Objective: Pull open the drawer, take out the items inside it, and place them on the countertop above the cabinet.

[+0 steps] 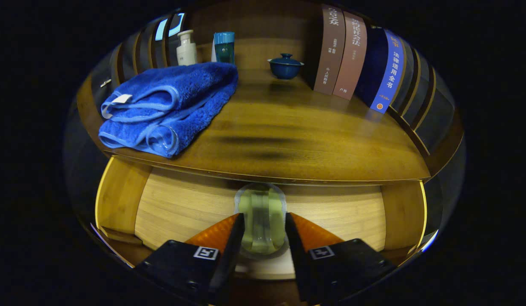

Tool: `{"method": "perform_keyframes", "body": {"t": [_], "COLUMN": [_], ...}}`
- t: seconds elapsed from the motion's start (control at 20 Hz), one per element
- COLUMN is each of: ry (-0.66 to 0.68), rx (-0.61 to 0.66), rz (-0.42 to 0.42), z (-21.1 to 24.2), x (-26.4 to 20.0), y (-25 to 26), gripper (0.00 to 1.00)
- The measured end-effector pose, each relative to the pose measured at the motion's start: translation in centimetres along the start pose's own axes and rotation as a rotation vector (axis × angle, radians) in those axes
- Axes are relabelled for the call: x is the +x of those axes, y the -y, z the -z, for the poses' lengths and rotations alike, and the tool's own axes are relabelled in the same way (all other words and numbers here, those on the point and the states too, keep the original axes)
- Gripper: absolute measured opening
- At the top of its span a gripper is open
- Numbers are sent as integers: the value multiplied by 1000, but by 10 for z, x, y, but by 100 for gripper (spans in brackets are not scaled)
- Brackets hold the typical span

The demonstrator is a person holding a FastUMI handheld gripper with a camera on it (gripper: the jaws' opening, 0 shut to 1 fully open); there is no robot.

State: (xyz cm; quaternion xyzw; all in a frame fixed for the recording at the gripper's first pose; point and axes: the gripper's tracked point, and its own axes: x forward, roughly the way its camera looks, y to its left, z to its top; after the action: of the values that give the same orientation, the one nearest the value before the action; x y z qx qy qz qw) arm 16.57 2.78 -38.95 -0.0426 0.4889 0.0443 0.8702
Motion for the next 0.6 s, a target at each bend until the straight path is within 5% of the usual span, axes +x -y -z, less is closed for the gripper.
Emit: {"method": "perform_keyframes", "body": {"t": [0.15,0.25,0.3,0.6], "ry": [-26,-20,-16,-3], "rx": [-45,-38,-38,-3], "rz": [0,10,6,-37], "z": [12,6,8,13], "x": [5,6,5,-19], "y": [-2,-2,-1,-3], "gripper": [29,28,18,18]}}
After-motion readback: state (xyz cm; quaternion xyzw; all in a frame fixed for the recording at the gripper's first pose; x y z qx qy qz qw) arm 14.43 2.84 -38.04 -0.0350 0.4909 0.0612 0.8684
